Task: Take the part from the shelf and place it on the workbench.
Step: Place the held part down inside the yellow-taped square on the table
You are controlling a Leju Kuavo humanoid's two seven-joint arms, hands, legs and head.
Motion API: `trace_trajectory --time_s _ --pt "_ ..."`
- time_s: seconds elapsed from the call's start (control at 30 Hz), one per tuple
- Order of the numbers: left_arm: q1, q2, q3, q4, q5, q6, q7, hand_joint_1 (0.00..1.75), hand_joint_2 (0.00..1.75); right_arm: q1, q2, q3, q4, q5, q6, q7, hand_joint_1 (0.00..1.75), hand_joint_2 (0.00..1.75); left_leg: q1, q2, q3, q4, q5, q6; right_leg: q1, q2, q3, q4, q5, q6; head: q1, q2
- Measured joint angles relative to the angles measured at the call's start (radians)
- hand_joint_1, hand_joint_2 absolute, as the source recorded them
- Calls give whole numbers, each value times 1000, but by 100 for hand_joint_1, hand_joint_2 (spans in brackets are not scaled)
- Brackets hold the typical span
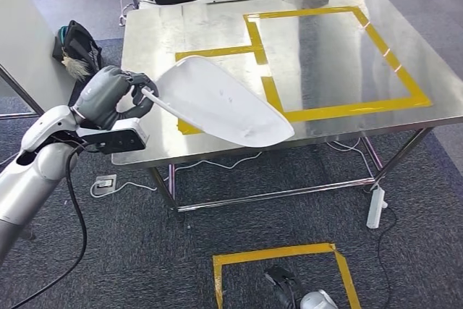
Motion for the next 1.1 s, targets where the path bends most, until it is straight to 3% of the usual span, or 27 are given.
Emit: trace_trajectory --time_s 0.5,0.6,0.67,0.73,0.83,0.87,0.9,0.97,1.0,1.03,1.1 --pt "-2 -1 -5 0 -13 4 -23 175 175 -2 0 -3 5 -7 38 0 0 0 0 0 0 0 0 0 0 0 0 0 0 0 0 0" --pt "-8 0 -7 0 -18 5 -29 175 175 8 0 -4 4 -23 66 1 0 0 -4 -1 -1 1 -11 15 -5 0 3 -9 -1 11 0 0" --pt "-15 1 -7 0 -20 7 -32 175 175 15 0 -6 1 -36 80 8 0 0 -1 -1 17 -20 -11 29 -5 -1 3 -9 -5 22 0 0" --pt "-25 0 -10 0 -22 8 -35 175 175 20 0 -9 -2 -51 97 18 0 0 5 1 43 -42 -7 36 -3 -1 -27 55 -36 26 4 0" --pt "-34 -7 -22 1 -23 9 -37 175 175 27 0 -13 -1 -69 115 21 0 0 7 2 61 -44 -16 34 -8 -1 -142 257 -103 31 7 0" --pt "-34 -9 -27 1 -23 9 -38 175 175 29 0 -15 -1 -73 119 21 0 0 9 1 67 -43 -23 31 -10 -1 -166 284 -97 34 7 0" --pt "-33 -11 -33 1 -23 8 -39 175 175 31 -1 -16 0 -76 122 21 0 0 11 -1 74 -40 -31 26 -13 -2 -168 267 -69 37 7 0" --pt "-34 -13 -44 1 -23 8 -39 175 175 33 -2 -19 0 -82 124 21 0 0 18 -3 92 -29 -53 12 -20 -3 -121 137 19 49 8 0" --pt "-36 -14 -48 1 -23 9 -40 175 175 33 -3 -19 0 -83 125 21 0 0 18 -4 96 -19 -65 4 -24 -2 -91 72 48 52 12 0" --pt "-38 -14 -52 1 -24 9 -40 175 175 33 -3 -19 1 -85 125 19 0 0 17 -5 96 -10 -74 -3 -27 0 -71 33 61 51 14 0" --pt "-41 -14 -59 2 -25 9 -42 175 175 34 -2 -20 2 -88 126 15 0 0 13 -7 90 2 -81 -12 -27 3 -63 22 51 38 15 0"
